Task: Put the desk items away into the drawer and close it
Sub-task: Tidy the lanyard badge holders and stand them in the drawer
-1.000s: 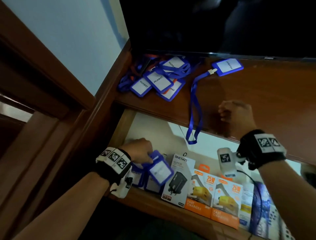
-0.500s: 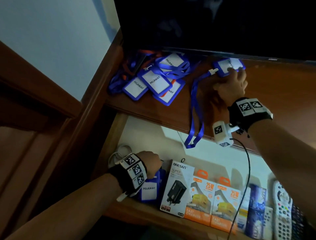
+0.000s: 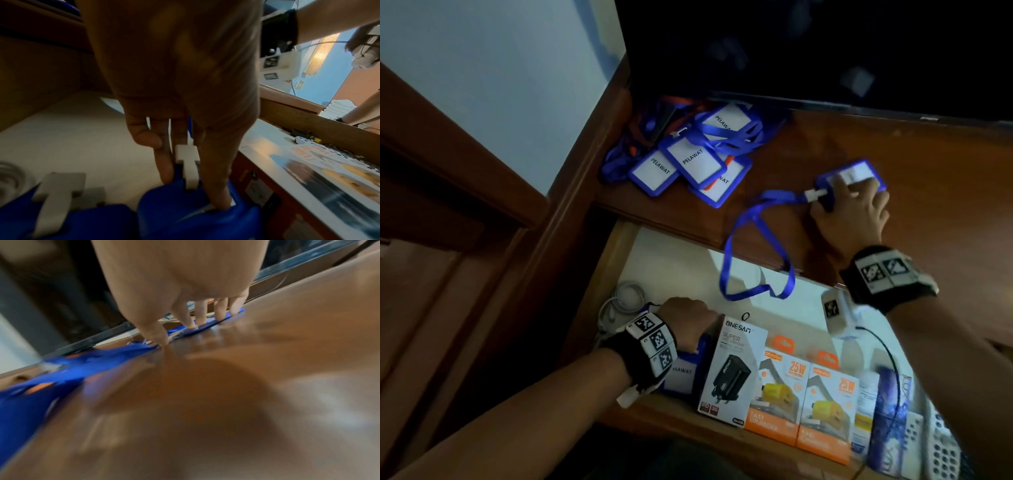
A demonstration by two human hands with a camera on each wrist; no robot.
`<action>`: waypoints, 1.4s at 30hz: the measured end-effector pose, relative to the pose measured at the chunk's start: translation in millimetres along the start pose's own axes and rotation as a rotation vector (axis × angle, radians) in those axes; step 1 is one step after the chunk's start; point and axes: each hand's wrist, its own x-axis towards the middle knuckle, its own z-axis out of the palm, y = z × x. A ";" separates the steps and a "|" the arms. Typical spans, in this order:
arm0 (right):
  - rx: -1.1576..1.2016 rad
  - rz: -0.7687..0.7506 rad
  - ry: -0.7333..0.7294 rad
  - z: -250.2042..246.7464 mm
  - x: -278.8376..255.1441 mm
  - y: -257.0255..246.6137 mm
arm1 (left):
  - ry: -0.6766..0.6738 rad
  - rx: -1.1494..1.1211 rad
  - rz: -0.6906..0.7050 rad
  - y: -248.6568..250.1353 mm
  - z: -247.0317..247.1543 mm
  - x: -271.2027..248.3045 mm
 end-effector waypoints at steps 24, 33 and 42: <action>-0.208 -0.234 0.199 2.5 -137.5 59.8 | 0.567 -0.828 -0.089 76.8 -35.5 -25.8; 0.214 -0.325 0.281 -5.3 -176.6 12.9 | 0.502 -1.281 -0.010 110.4 -55.6 -33.3; 0.285 -0.660 0.148 0.8 -178.3 -0.5 | 0.742 -1.350 -0.190 103.3 -53.1 -37.4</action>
